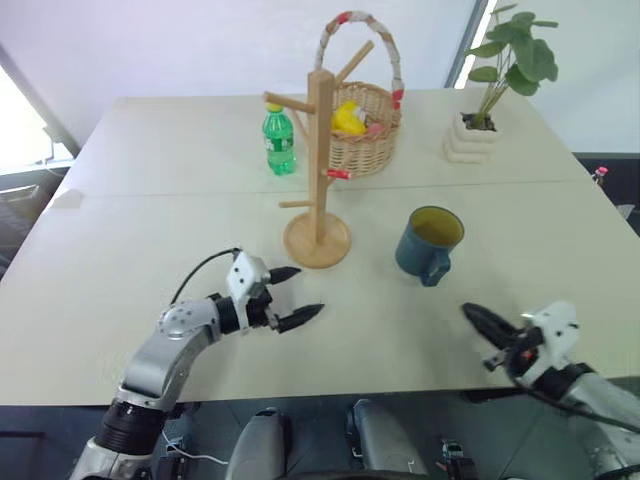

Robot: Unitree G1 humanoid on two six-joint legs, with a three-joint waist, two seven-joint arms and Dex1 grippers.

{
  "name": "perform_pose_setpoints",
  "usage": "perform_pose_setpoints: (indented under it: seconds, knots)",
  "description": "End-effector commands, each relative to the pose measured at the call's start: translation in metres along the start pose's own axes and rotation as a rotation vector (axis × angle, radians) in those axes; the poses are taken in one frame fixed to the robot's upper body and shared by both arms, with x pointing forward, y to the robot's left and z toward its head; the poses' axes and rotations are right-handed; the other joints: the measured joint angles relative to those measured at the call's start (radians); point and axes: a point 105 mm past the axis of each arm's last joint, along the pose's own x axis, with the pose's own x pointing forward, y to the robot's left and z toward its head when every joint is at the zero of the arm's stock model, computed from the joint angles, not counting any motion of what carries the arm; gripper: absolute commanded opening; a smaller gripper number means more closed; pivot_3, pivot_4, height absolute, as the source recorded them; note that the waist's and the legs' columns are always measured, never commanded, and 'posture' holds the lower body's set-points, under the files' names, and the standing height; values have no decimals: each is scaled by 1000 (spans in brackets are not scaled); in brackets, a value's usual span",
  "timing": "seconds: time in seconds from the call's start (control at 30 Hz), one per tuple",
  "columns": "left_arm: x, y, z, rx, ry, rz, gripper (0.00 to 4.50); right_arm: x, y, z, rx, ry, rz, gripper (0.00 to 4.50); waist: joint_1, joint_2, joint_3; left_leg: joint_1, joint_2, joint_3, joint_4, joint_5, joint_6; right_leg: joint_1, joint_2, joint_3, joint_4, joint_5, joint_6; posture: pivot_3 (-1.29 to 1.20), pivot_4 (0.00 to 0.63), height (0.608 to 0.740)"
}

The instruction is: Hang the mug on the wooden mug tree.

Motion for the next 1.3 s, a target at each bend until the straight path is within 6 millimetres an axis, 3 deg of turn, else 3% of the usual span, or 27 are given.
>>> perform_pose_setpoints:
  seconds: [0.03,0.2,0.57,1.3]
  knots:
    - [6,-8,12,62,-29,-45,4500,21,1,13,-57,-62,-62,69,2,0,0,0,0,0,0,0,0,0,0,0,0,0,0,0,150,740]
    - [13,-19,21,77,-56,-113,4500,38,2,5,-55,-79,-112,69,7,0,0,-1,0,0,1,0,0,0,0,0,0,0,0,0,150,740]
    - [22,-35,29,95,-64,-195,4500,49,-12,3,-49,-119,-161,69,1,0,0,0,-1,0,0,0,0,0,1,0,0,0,0,0,150,740]
    - [27,-35,34,134,-67,-215,4500,11,-65,-2,-96,-94,-326,69,0,0,0,0,-1,0,1,0,0,0,1,0,0,0,0,0,150,740]
